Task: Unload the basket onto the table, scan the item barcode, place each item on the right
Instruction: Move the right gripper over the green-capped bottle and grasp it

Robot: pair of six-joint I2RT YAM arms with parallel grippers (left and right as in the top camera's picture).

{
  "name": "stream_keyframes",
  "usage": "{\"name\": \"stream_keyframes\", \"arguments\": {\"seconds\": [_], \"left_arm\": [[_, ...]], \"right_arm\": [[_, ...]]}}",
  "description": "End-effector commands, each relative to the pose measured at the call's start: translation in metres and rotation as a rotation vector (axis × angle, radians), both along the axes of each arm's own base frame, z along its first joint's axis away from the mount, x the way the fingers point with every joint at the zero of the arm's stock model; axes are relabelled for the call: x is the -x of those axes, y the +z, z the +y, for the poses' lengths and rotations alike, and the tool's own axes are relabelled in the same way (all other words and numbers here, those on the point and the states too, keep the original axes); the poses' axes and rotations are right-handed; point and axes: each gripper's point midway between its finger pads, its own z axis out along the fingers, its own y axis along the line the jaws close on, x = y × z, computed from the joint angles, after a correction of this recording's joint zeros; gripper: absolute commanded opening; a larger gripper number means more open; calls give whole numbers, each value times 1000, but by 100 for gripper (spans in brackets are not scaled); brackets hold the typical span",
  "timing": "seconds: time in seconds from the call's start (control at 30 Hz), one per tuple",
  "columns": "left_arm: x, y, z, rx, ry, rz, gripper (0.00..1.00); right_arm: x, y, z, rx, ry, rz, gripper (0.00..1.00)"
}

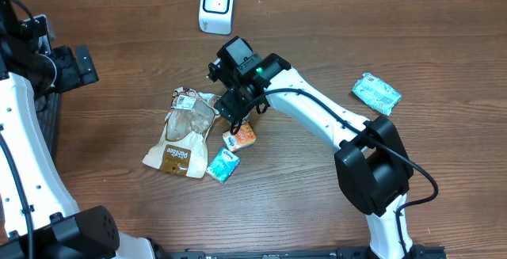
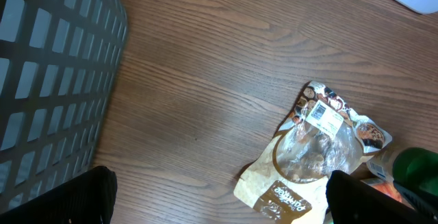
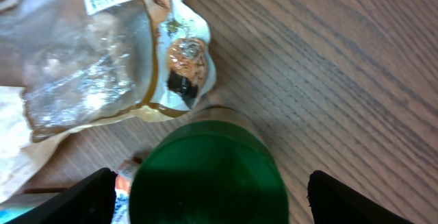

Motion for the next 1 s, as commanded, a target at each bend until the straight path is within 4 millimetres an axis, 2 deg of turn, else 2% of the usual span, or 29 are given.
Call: {"name": "stream_keyframes", "arguments": {"seconds": [0.0,0.33,0.43,0.5,0.73,0.97], "left_arm": [[-1,5,-2,-7,-21,-14,100],[-1,5,-2,-7,-21,-14,100],[-1,5,-2,-7,-21,-14,100],[-1,5,-2,-7,-21,-14,100],[-1,5,-2,-7,-21,-14,100],[-1,5,-2,-7,-21,-14,100]], "right_arm": [[-5,-10,-2,26,-3,-7,86],[-7,-15,-2,21,-10,-10,80],[-7,-15,-2,21,-11,-10,76],[-7,-15,-1,18,-12,-13,67],[-6,-15,-3,23,-12,-7,65],[-8,-15,-5,17,-46,3,52]]}}
